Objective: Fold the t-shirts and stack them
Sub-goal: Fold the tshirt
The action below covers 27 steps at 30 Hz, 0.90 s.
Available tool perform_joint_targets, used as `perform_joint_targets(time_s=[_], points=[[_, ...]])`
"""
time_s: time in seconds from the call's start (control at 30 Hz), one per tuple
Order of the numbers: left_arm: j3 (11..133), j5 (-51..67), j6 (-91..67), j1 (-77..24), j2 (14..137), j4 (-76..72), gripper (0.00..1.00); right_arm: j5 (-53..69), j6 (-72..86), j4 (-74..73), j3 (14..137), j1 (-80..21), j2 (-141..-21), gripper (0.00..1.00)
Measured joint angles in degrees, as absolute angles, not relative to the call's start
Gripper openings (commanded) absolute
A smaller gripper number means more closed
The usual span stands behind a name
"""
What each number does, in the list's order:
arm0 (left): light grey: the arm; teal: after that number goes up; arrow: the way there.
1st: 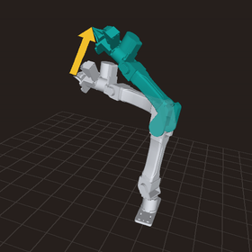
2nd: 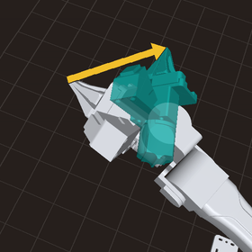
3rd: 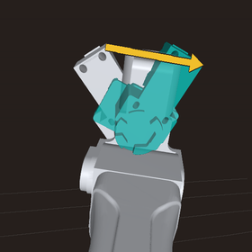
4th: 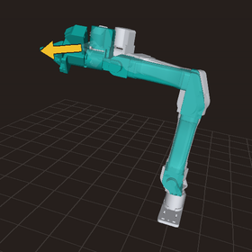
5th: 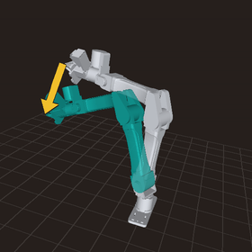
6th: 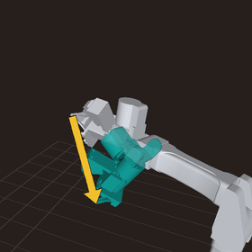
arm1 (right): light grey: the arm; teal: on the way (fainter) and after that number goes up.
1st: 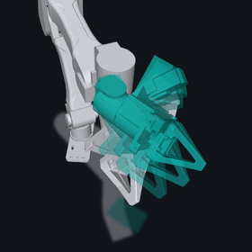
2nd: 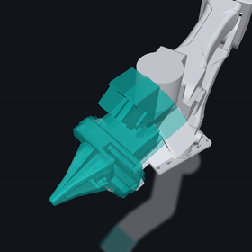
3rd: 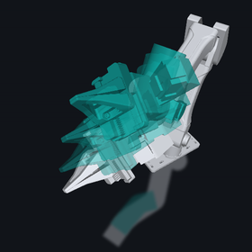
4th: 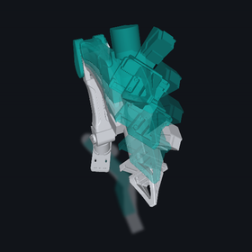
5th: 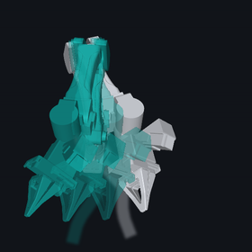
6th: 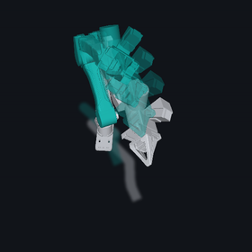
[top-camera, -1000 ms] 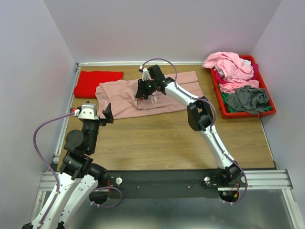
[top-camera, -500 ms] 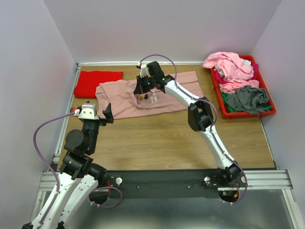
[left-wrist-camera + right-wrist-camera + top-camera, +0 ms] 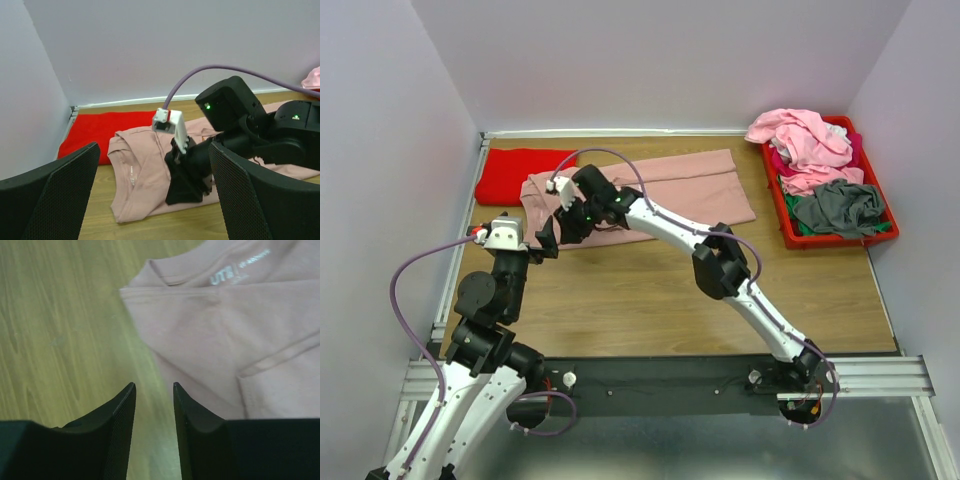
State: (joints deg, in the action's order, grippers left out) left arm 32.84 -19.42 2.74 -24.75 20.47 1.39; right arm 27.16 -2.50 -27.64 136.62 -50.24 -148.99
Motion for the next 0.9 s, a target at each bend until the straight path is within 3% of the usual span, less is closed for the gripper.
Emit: perform_joint_targets(time_s=[0.43, 0.9], points=[[32.84, -19.4, 2.74, -24.75, 20.45, 1.39, 0.97, 21.5, -12.78, -30.61, 136.18, -48.82, -144.73, 0.48], [32.84, -19.38, 2.74, -24.75, 20.25, 0.84, 0.97, 21.91, -20.03, -33.26, 139.87, -46.7, -148.14, 0.47]])
